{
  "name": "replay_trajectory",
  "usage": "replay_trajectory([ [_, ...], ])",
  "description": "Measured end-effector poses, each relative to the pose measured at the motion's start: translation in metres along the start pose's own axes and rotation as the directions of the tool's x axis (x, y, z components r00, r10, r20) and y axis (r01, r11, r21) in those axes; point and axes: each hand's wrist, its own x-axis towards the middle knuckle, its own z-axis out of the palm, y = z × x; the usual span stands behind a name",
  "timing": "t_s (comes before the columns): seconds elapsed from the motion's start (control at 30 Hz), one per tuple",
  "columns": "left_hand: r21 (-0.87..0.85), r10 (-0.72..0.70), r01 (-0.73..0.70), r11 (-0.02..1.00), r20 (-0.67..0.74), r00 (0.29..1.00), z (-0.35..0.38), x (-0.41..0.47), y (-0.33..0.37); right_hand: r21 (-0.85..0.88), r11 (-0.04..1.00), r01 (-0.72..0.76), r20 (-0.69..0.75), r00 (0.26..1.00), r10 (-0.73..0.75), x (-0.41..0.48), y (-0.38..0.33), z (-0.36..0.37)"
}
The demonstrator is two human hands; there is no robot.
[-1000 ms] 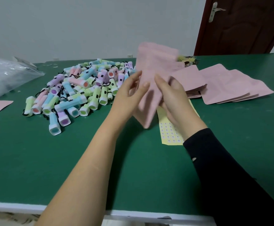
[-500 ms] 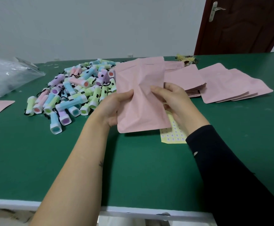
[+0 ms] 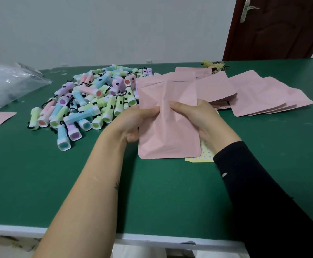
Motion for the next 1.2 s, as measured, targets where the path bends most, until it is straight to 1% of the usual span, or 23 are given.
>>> replay_trajectory([
  [0.1, 0.018, -0.014, 0.014, 1.000, -0.015, 1.000, 0.002, -0.001, 0.002, 0.017, 1.000, 0.008, -0.014, 1.000, -0.008, 0.000, -0.001, -0.001],
  [0.2, 0.033, 0.007, -0.006, 0.999, -0.033, 0.999, 0.005, -0.001, 0.002, -0.001, 1.000, 0.009, -0.020, 1.000, -0.009, 0.001, -0.001, 0.001],
  [0.37, 0.075, -0.008, 0.020, 0.997, -0.155, 0.988, 0.010, 0.000, 0.002, -0.001, 1.000, 0.008, -0.011, 1.000, -0.008, 0.000, 0.001, 0.003],
  [0.5, 0.081, -0.014, 0.031, 0.996, -0.201, 0.979, 0.011, 0.002, 0.001, -0.038, 0.999, -0.006, -0.045, 0.999, 0.004, 0.003, 0.002, 0.001],
  [0.63, 0.079, -0.023, 0.041, 0.996, -0.216, 0.976, 0.012, 0.003, 0.000, -0.060, 0.998, -0.023, -0.046, 0.999, 0.020, 0.004, 0.003, 0.003],
  [0.73, 0.096, -0.033, 0.052, 0.994, -0.193, 0.981, 0.009, 0.001, 0.002, -0.050, 0.998, -0.027, -0.041, 0.999, 0.025, 0.005, 0.002, 0.002],
  [0.83, 0.124, 0.011, 0.010, 0.992, -0.167, 0.986, 0.005, -0.001, 0.005, -0.020, 0.999, -0.037, -0.016, 0.999, 0.037, 0.006, 0.001, 0.001],
  [0.9, 0.138, 0.051, -0.027, 0.990, -0.177, 0.983, 0.004, -0.001, 0.005, -0.009, 0.999, -0.038, 0.013, 0.999, 0.039, 0.006, 0.001, 0.003],
  [1.07, 0.164, 0.123, -0.077, 0.983, -0.293, 0.948, 0.010, 0.002, 0.002, -0.048, 0.998, -0.052, 0.025, 0.998, 0.053, 0.007, 0.001, 0.005],
  [1.13, 0.161, 0.141, -0.094, 0.983, -0.318, 0.937, 0.011, 0.003, 0.001, -0.055, 0.997, -0.055, 0.049, 0.997, 0.058, 0.005, 0.000, 0.006],
  [1.2, 0.171, 0.164, -0.111, 0.979, -0.340, 0.926, 0.012, 0.004, 0.000, -0.056, 0.996, -0.064, 0.044, 0.997, 0.066, 0.004, 0.001, 0.009],
])
